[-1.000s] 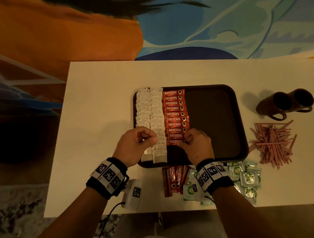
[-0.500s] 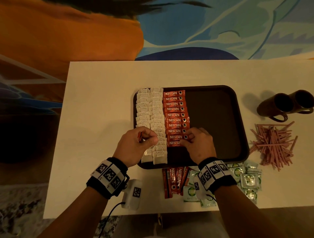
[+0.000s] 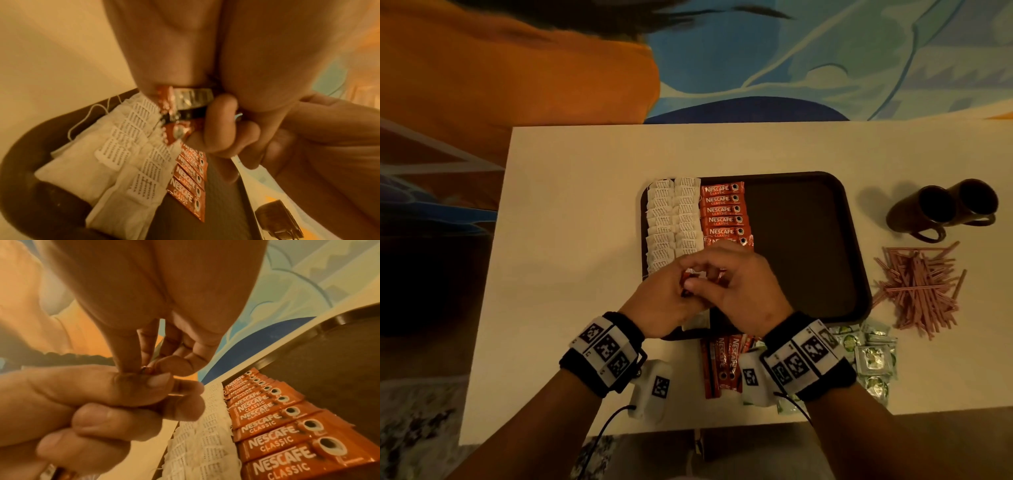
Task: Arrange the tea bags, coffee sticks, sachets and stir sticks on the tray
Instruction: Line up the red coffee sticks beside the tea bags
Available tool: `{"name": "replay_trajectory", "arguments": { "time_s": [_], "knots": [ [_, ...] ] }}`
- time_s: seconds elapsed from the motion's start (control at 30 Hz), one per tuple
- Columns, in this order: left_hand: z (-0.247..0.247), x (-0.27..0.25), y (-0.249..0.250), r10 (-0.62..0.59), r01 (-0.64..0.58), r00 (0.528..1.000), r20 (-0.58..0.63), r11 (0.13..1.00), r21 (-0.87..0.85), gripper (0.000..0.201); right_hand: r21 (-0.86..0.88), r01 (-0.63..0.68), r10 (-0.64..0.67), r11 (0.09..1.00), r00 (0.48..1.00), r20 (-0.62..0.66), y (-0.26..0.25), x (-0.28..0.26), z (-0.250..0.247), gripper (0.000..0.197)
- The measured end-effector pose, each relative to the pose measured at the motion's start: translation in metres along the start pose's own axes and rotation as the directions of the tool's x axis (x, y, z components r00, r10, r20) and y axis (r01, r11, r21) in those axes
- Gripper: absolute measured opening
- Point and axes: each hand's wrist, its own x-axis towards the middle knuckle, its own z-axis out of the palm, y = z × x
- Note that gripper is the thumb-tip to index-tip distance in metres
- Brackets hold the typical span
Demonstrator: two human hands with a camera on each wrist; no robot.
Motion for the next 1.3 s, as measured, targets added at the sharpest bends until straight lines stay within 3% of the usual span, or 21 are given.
{"name": "replay_trajectory", "arguments": {
  "time_s": [0.2, 0.33, 0.43, 0.5, 0.67, 0.87, 0.97, 1.03, 1.13, 1.2, 1.3],
  "knots": [
    [-0.005, -0.003, 0.002, 0.015, -0.016, 0.999, 0.046, 1.000, 0.024, 0.018, 0.033, -0.022, 0.022, 0.999, 1.000, -0.008, 0.008, 0.000, -0.009, 0.014],
    [-0.013, -0.009, 0.004, -0.058, 0.063, 0.998, 0.030, 0.975, -0.213, 0.021, 0.175, -0.087, 0.088, 0.981, 0.996, -0.002, 0.018, -0.012, -0.022, 0.014],
    [-0.014, -0.009, -0.001, -0.059, 0.051, 0.998, -0.024, 0.963, -0.264, 0.019, 0.202, -0.059, 0.068, 0.978, 0.997, -0.040, 0.027, -0.019, -0.025, 0.017],
    [-0.012, -0.007, -0.004, -0.047, 0.037, 0.998, -0.035, 0.970, -0.242, 0.016, 0.241, -0.064, 0.078, 0.968, 0.996, -0.052, 0.030, -0.022, -0.026, 0.019],
    [-0.004, -0.002, -0.005, -0.020, 0.011, 0.998, -0.065, 0.991, -0.136, 0.016, 0.330, -0.250, 0.263, 0.910, 0.965, 0.005, 0.031, -0.022, -0.024, 0.021],
    [0.002, -0.004, -0.012, -0.033, 0.019, 0.994, -0.109, 0.991, -0.131, 0.017, 0.360, -0.310, 0.351, 0.880, 0.935, -0.052, 0.042, -0.025, -0.032, 0.015],
    [0.006, -0.009, -0.020, -0.021, 0.025, 0.992, -0.121, 0.999, 0.029, 0.018, 0.343, -0.360, 0.407, 0.868, 0.910, -0.074, 0.048, -0.033, -0.043, 0.014],
    [0.012, -0.014, -0.024, 0.004, 0.013, 0.997, -0.080, 0.978, 0.206, 0.017, 0.336, -0.398, 0.448, 0.854, 0.890, -0.085, 0.055, -0.040, -0.049, 0.014],
    [0.028, -0.023, -0.028, 0.047, -0.088, 0.993, 0.108, 0.905, 0.416, 0.025, 0.326, -0.458, 0.515, 0.827, 0.850, -0.114, 0.068, -0.048, -0.054, 0.014],
    [0.041, -0.028, -0.033, 0.088, -0.216, 0.962, 0.259, 0.827, 0.520, 0.032, 0.318, -0.505, 0.564, 0.802, 0.816, -0.125, 0.075, -0.051, -0.053, 0.014],
    [0.058, -0.031, -0.041, 0.202, -0.442, 0.876, 0.439, 0.701, 0.559, 0.044, 0.312, -0.558, 0.617, 0.769, 0.776, -0.132, 0.081, -0.052, -0.047, 0.014]
  ]
}}
